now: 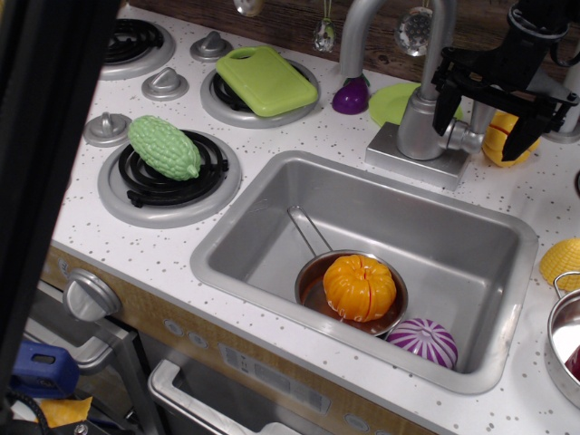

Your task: Turn lever vertical to front

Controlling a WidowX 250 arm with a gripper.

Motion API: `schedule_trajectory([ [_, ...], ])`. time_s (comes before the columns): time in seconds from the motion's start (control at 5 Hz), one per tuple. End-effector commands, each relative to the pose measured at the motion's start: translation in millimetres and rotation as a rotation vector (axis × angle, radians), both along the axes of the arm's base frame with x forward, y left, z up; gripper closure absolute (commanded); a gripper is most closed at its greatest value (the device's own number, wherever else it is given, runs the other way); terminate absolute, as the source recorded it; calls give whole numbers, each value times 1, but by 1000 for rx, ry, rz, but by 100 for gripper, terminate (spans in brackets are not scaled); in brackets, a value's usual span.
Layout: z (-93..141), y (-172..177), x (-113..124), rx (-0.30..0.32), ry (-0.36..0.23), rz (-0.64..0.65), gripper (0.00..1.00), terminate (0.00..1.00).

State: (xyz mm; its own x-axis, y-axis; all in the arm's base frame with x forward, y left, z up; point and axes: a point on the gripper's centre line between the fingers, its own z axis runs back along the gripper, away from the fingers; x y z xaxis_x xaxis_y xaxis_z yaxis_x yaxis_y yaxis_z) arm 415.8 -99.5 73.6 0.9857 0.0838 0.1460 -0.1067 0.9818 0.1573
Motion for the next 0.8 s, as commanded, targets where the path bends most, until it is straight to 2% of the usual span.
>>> schedule_trajectory([
  [0.0,28,-1,18,5,-152,-24,0,0],
  [0.2,26,-2,25,63,-216,-21,0,0],
  [0.4,30,1,35,79,-245,-35,0,0],
  [0.6,30,4,40,65,-259,-51,0,0],
])
